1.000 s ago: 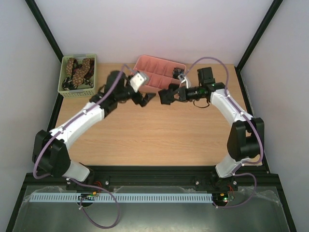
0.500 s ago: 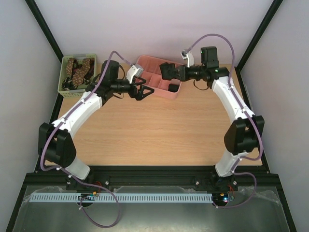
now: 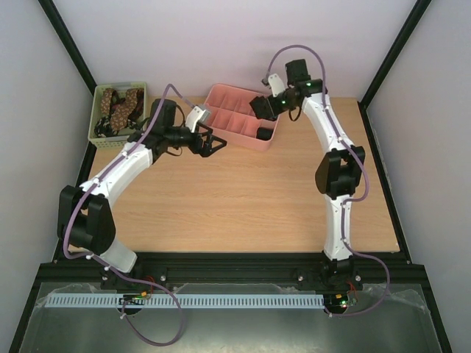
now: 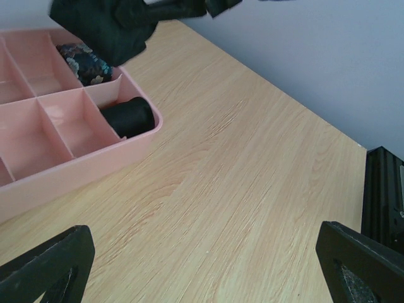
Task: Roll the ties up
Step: Move the storage box to the corner of the board.
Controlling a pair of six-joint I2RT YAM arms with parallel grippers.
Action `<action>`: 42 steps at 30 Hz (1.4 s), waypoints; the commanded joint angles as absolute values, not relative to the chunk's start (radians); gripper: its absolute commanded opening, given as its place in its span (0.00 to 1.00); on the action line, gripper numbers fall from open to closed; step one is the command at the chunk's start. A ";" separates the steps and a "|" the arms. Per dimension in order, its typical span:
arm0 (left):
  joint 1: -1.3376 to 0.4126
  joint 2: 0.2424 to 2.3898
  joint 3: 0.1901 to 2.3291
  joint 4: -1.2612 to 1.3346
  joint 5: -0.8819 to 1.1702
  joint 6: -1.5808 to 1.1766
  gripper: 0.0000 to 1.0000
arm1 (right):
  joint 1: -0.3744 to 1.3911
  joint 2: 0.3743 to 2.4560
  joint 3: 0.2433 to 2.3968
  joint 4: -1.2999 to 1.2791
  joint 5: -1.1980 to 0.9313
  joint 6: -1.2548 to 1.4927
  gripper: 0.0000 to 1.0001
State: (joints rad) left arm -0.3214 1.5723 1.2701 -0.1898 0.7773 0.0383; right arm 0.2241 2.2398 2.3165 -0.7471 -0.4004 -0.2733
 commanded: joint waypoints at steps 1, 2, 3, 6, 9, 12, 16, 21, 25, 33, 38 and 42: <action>-0.290 1.534 1.241 -0.206 0.769 0.052 0.99 | 0.291 2.286 2.356 -0.814 -0.228 -0.381 0.01; -0.285 1.534 1.236 -0.205 0.769 0.050 0.99 | 0.302 2.295 2.356 -0.802 -0.207 -0.387 0.01; -0.280 1.533 1.232 -0.203 0.771 0.047 0.99 | 0.310 2.305 2.356 -0.791 -0.189 -0.398 0.01; -0.268 1.524 1.214 -0.192 0.772 0.041 0.99 | 0.334 2.332 2.356 -0.772 -0.144 -0.433 0.01; -0.259 1.513 1.198 -0.187 0.772 0.039 0.99 | 0.351 2.360 2.355 -0.769 -0.094 -0.490 0.01; -0.251 1.507 1.189 -0.187 0.773 0.037 0.99 | 0.361 2.377 2.354 -0.765 -0.050 -0.549 0.01; -0.240 1.506 1.180 -0.179 0.774 0.030 0.99 | 0.378 2.396 2.347 -0.765 0.005 -0.637 0.01; -0.225 1.512 1.181 -0.171 0.775 0.022 0.99 | 0.379 2.427 2.334 -0.763 0.016 -0.731 0.01; -0.216 1.517 1.181 -0.167 0.775 0.018 0.99 | 0.379 2.448 2.334 -0.752 -0.021 -0.780 0.01; -0.206 1.528 1.181 -0.158 0.784 0.006 0.99 | 0.379 2.507 2.333 -0.785 -0.027 -0.842 0.01; -0.204 1.529 1.180 -0.154 0.784 0.002 0.99 | 0.379 2.539 2.331 -0.854 -0.002 -0.871 0.01; -0.204 1.527 1.173 -0.148 0.788 -0.001 0.99 | 0.378 2.542 2.312 -0.913 0.013 -0.897 0.01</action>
State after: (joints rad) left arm -0.2108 1.5364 1.1896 -0.1669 0.7673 0.0143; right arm 0.3737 2.4638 2.3405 -0.7242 -0.0162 -0.8501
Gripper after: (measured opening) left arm 0.991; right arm 0.065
